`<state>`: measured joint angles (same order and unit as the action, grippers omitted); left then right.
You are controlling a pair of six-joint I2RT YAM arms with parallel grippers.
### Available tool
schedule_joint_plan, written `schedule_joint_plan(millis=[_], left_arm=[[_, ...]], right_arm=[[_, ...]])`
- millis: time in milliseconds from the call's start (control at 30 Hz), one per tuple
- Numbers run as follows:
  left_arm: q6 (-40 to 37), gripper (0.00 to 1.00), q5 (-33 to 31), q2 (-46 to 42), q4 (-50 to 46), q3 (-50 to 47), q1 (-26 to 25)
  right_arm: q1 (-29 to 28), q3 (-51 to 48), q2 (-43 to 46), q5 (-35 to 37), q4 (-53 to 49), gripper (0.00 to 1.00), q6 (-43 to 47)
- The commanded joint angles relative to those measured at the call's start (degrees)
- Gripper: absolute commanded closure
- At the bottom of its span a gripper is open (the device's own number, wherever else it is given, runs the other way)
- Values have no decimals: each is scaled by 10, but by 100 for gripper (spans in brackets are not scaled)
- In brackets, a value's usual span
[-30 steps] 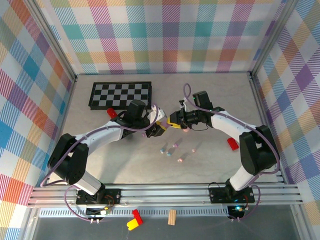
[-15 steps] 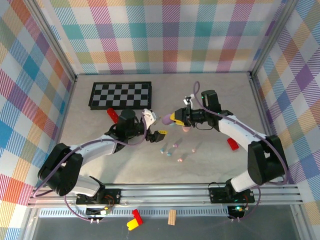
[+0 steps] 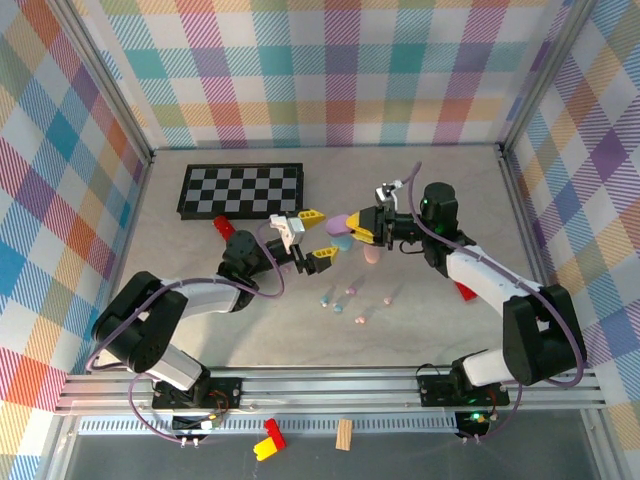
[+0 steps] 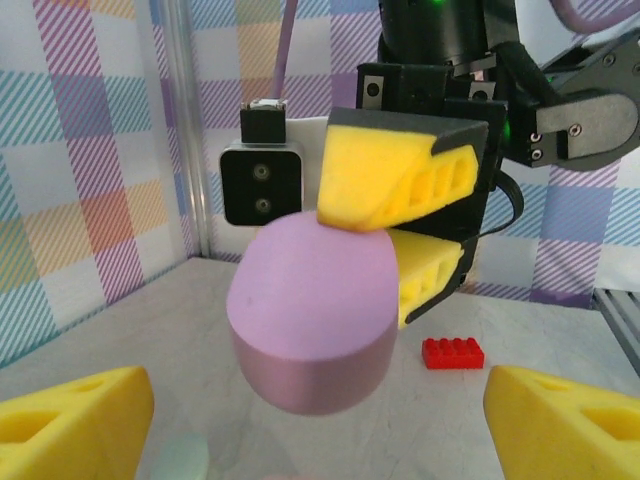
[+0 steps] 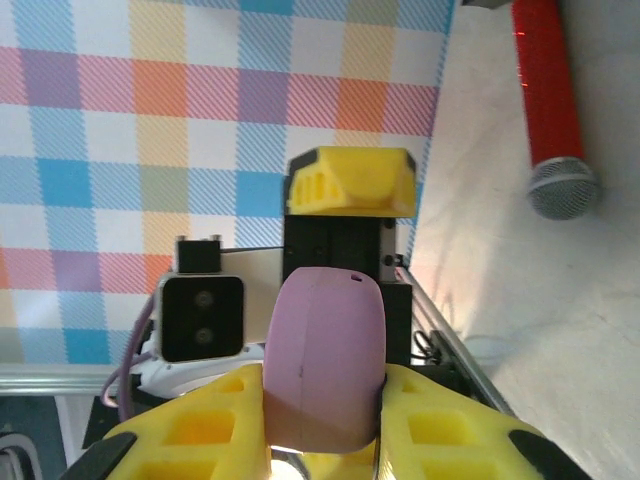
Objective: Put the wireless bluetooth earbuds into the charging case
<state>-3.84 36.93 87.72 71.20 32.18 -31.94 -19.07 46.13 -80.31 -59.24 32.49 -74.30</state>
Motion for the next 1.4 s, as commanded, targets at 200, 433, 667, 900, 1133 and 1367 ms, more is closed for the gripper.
schedule_joint_plan(millis=[200,433,667,900,1133,1367], left_arm=[[15,13,32,14,61,42,4],[23,15,34,21,59,68,4],[62,23,73,46,60,110,4],[83,39,100,57,60,128,1],[82,49,103,55,60,128,0],[84,50,100,55,60,132,0]], right_arm=[[2,-15,3,16,224,76,-166],[2,-30,-6,31,292,76,-221],[2,-34,3,31,296,76,-222],[3,-35,10,28,282,76,-211],[2,-34,10,29,276,76,-205],[1,-37,15,28,255,76,-190]])
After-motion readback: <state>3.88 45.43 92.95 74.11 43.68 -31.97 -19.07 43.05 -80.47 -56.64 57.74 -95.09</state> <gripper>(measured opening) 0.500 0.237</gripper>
